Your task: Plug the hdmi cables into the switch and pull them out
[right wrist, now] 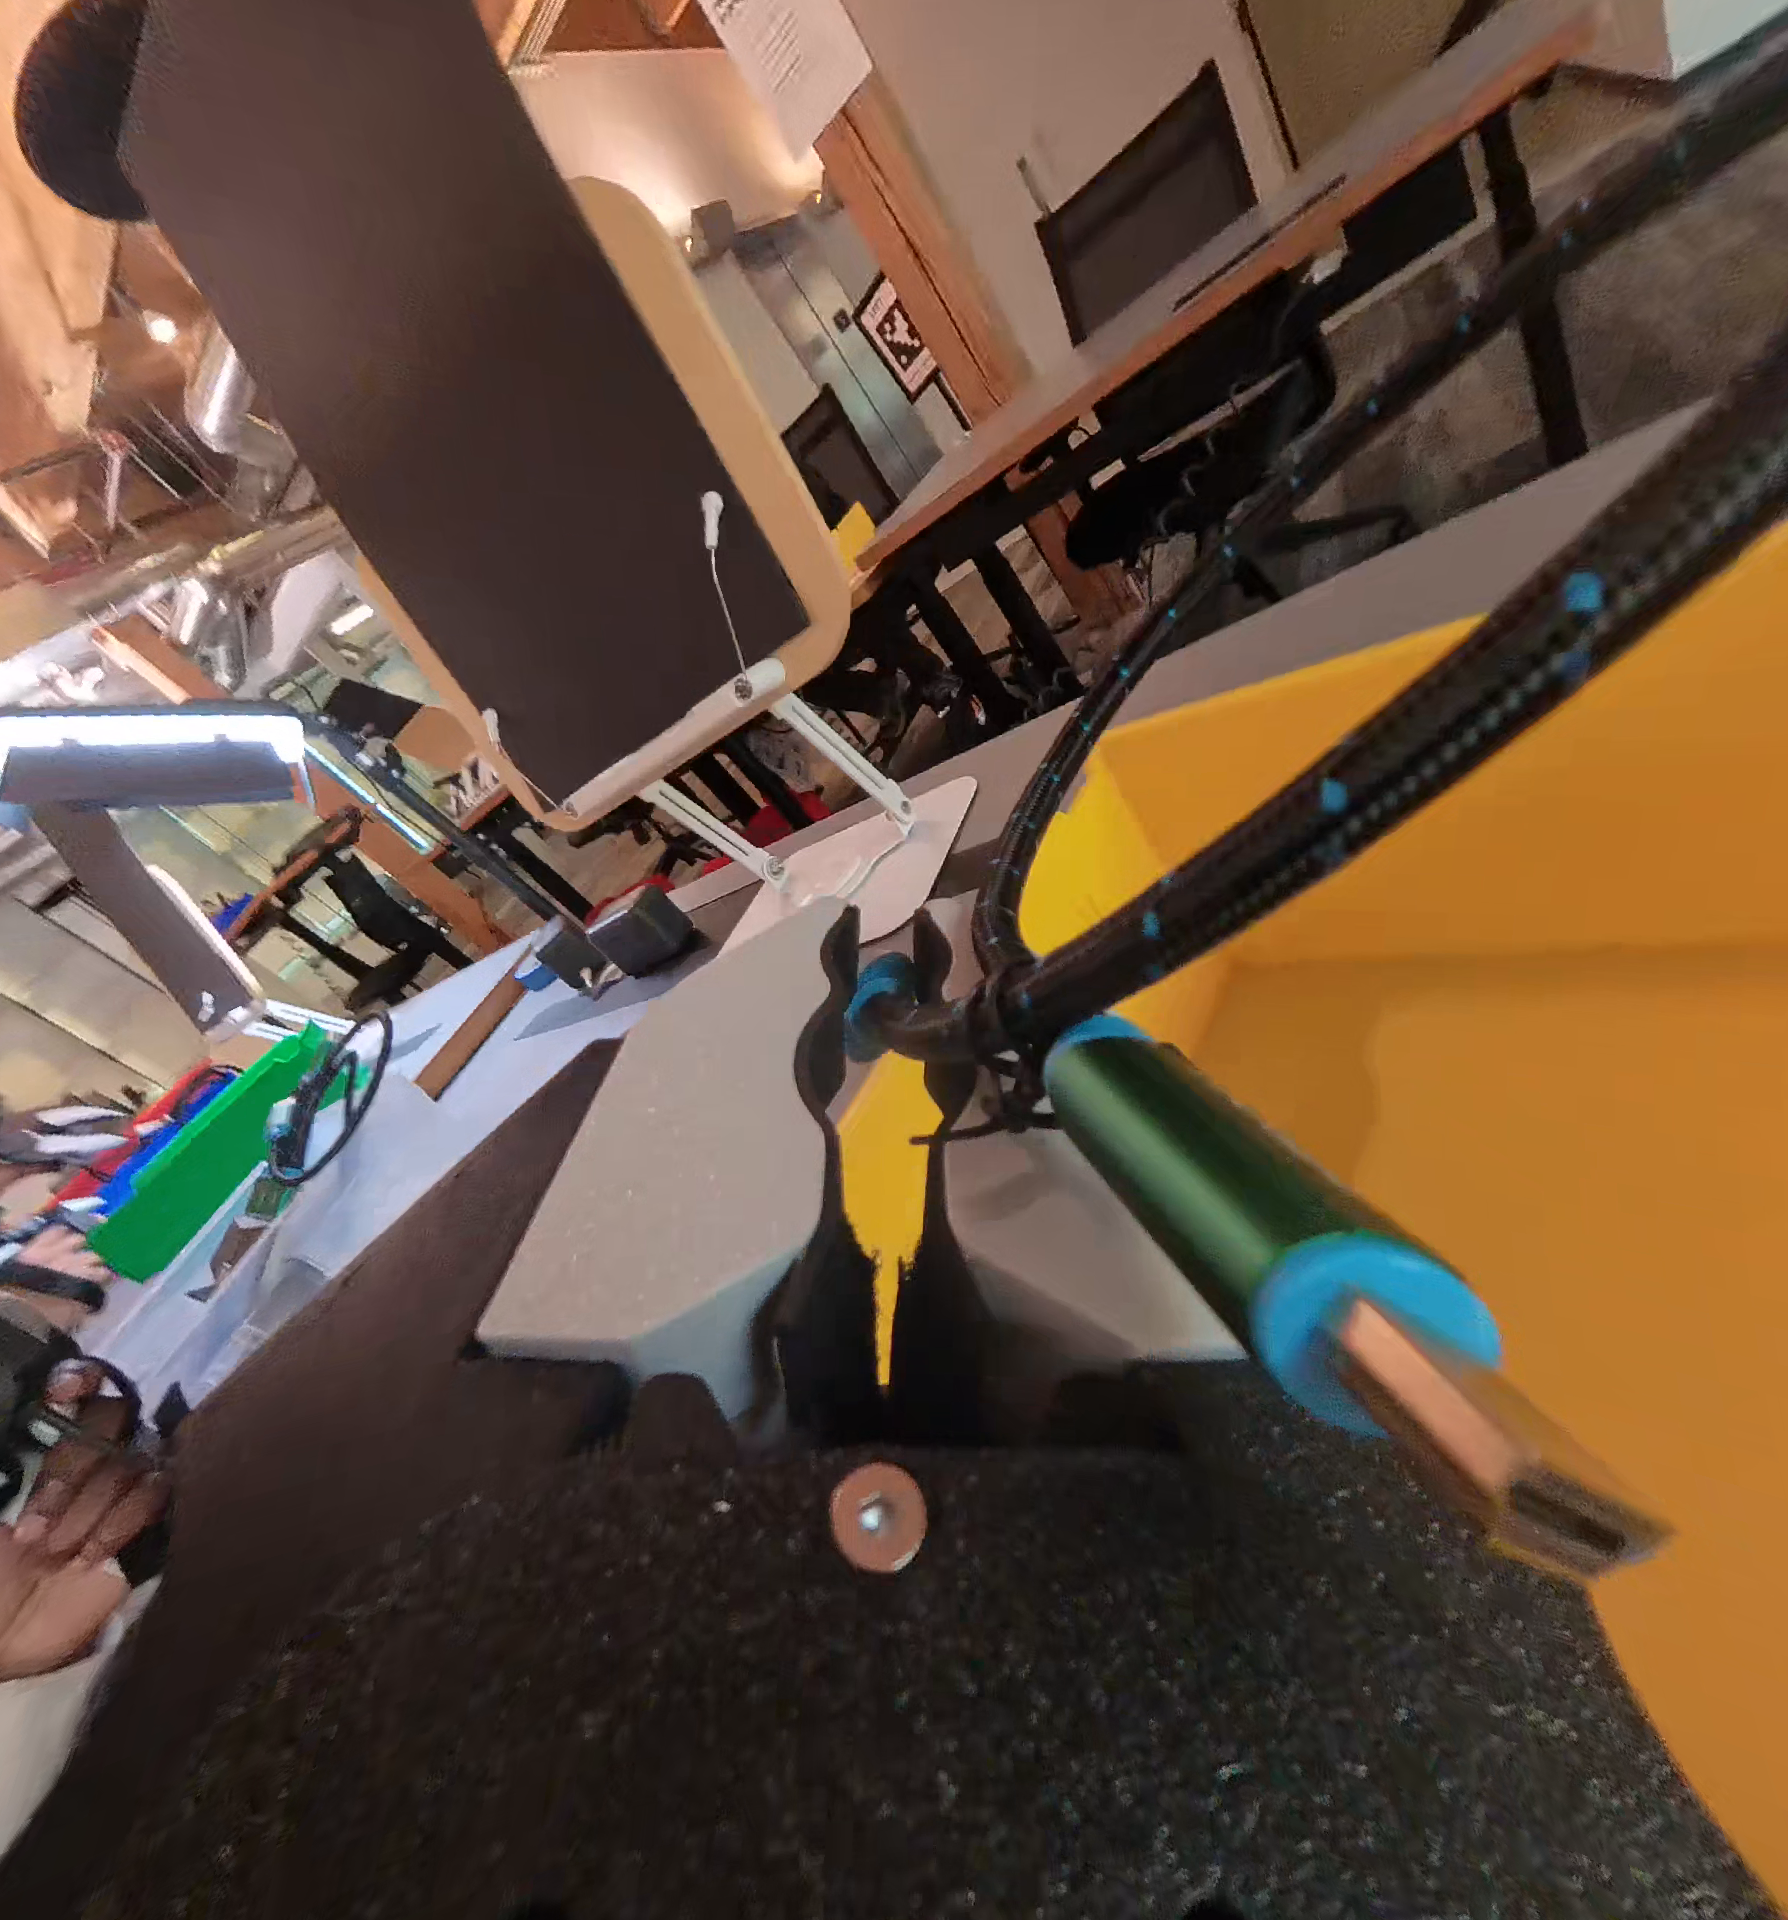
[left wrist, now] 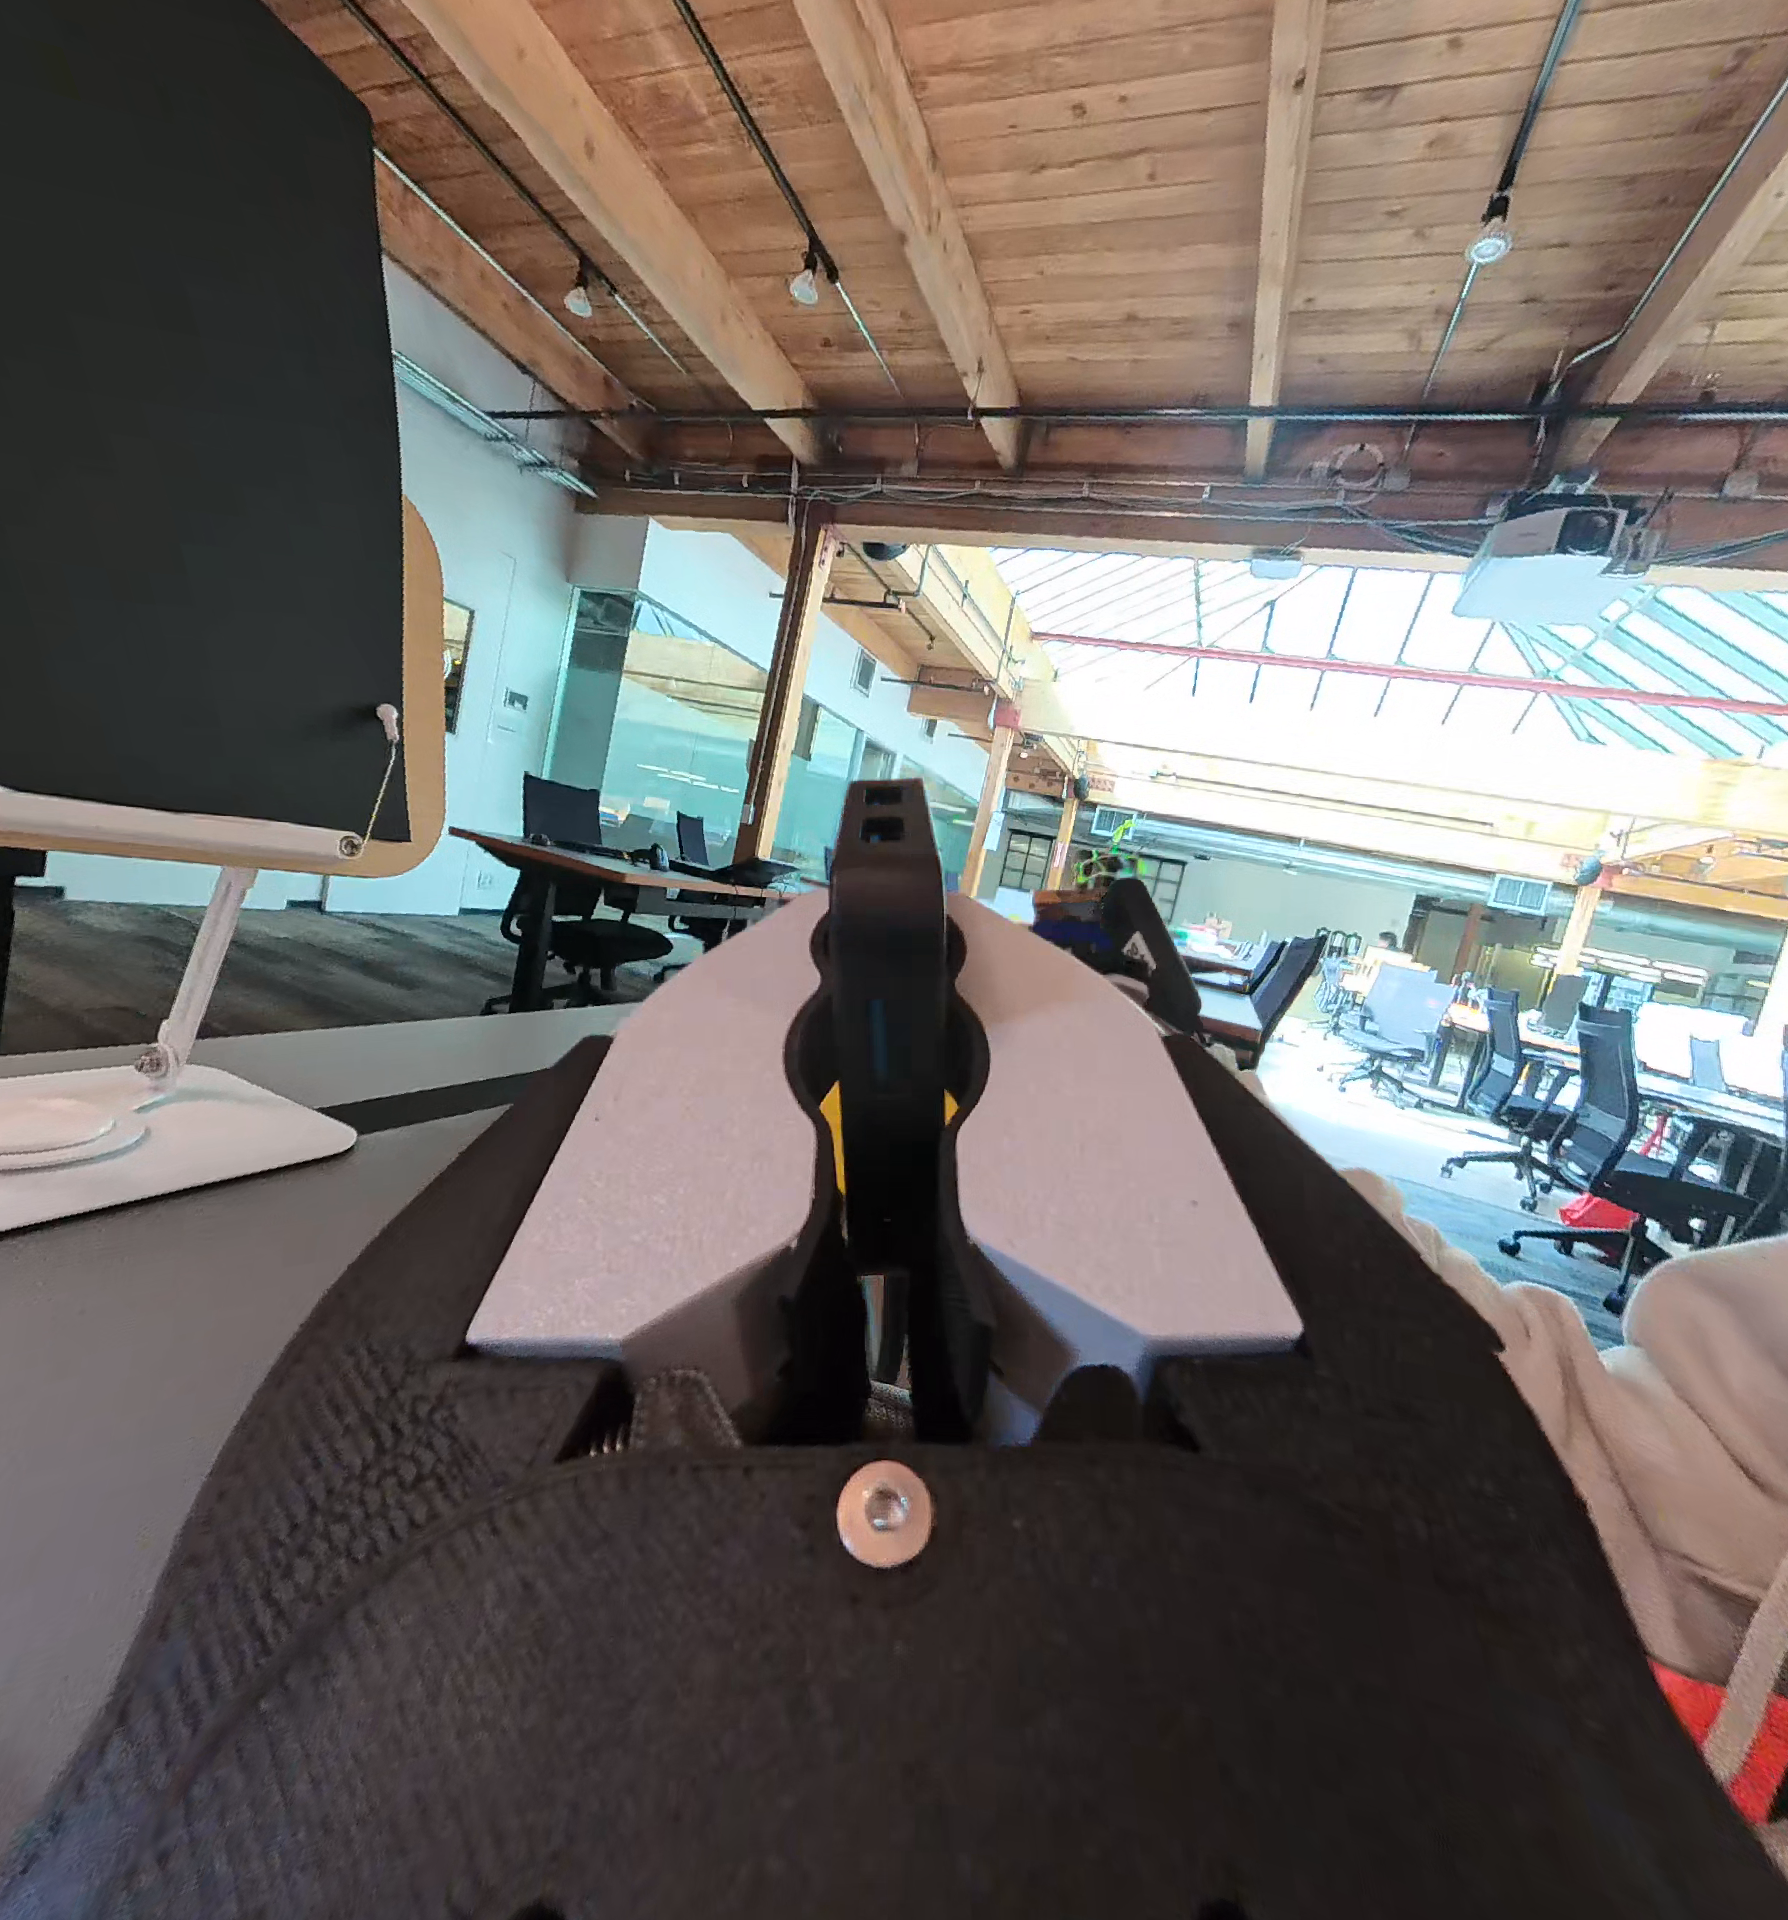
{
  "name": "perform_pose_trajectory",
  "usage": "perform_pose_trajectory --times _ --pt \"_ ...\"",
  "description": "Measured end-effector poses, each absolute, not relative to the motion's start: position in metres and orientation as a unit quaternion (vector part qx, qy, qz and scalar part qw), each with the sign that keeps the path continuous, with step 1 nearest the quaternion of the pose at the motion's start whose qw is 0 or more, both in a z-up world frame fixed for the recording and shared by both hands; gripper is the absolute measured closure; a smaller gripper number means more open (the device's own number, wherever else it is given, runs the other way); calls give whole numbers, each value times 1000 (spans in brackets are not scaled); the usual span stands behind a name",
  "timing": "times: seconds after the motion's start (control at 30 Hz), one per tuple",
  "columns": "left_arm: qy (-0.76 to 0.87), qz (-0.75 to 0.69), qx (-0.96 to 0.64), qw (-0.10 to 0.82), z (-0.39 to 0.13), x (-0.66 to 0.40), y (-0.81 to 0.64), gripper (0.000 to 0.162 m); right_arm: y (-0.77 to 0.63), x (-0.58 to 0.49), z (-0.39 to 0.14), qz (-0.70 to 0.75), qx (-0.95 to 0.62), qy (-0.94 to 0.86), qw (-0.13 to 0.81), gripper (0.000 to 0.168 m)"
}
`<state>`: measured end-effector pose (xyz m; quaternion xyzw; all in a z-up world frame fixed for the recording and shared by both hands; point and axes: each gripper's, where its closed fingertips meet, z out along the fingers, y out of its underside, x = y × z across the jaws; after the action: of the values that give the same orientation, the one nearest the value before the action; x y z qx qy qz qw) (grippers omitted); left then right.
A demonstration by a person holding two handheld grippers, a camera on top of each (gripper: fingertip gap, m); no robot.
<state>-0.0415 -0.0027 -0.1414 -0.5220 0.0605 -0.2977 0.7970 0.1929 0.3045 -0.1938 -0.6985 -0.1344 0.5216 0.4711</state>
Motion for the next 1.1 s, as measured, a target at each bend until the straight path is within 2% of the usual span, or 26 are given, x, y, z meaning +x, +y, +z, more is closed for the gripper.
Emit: perform_pose_trajectory --times 0.2,0.33,0.47,0.57,0.7,0.8,1.0,1.1 --pt "90 -277 -537 791 -146 -31 -1 148 309 183 -223 530 -727 -133 416 159" --pt "92 -268 -541 792 -147 -31 0 148 304 180 -224 528 -729 -155 408 159" --pt "93 -266 -547 788 -149 -30 1 148 280 194 -231 425 -774 -267 386 158" --pt "98 -264 -555 783 -152 -28 4 148 257 212 -264 331 -826 -336 307 157" --pt "107 -255 -563 779 -155 -25 5 148 222 220 -304 301 -851 -393 173 156" --pt "108 -256 -566 776 -156 -24 6 148 216 238 -318 227 -881 -392 133 139" --pt "106 -257 -566 776 -156 -24 6 148 243 266 -292 118 -910 -328 225 98" --pt "106 -259 -565 776 -156 -24 6 148 258 255 -262 103 -883 -328 320 92"
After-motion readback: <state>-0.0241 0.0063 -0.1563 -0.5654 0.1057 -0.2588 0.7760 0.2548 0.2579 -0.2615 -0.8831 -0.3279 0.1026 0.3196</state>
